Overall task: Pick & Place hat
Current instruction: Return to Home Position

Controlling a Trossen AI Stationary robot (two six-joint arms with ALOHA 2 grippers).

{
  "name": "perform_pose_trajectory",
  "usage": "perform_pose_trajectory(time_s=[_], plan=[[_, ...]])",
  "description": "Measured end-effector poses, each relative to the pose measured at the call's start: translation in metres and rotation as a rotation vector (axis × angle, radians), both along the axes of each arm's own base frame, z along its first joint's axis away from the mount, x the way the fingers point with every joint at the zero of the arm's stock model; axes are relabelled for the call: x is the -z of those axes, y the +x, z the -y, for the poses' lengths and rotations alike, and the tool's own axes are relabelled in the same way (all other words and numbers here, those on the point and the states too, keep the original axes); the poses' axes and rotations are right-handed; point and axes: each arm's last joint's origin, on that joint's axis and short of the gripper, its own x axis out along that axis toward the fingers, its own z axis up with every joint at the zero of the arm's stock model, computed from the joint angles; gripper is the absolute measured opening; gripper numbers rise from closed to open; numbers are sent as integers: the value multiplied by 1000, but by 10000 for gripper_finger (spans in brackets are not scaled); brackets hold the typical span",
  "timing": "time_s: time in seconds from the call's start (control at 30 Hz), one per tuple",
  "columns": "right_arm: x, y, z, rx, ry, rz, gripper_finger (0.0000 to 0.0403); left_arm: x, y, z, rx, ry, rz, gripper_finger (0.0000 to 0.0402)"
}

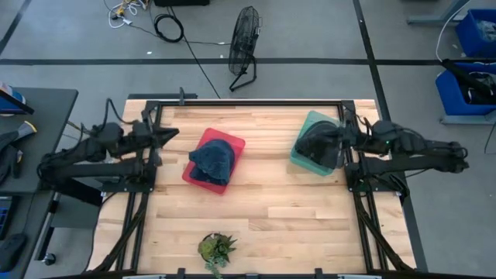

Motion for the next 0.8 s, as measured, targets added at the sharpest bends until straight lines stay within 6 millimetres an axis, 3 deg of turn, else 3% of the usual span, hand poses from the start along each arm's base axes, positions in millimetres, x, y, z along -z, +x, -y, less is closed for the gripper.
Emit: perform_pose_trajectory(time_s=[0.23, 0.37, 0.53, 0.8], plan=[[53, 3, -3, -105, 1, 130, 12, 43, 0, 3, 97, 22, 166, 10], [76, 1, -3, -105, 2, 166, 13, 54, -3, 3, 89, 28, 198, 10], [95, -5, -3, -112, 12, 188, 13, 52, -14, 4, 74, 64, 247, 10], [115, -13, -3, -110, 4, 235, 13, 72, -5, 3, 81, 74, 171, 11]])
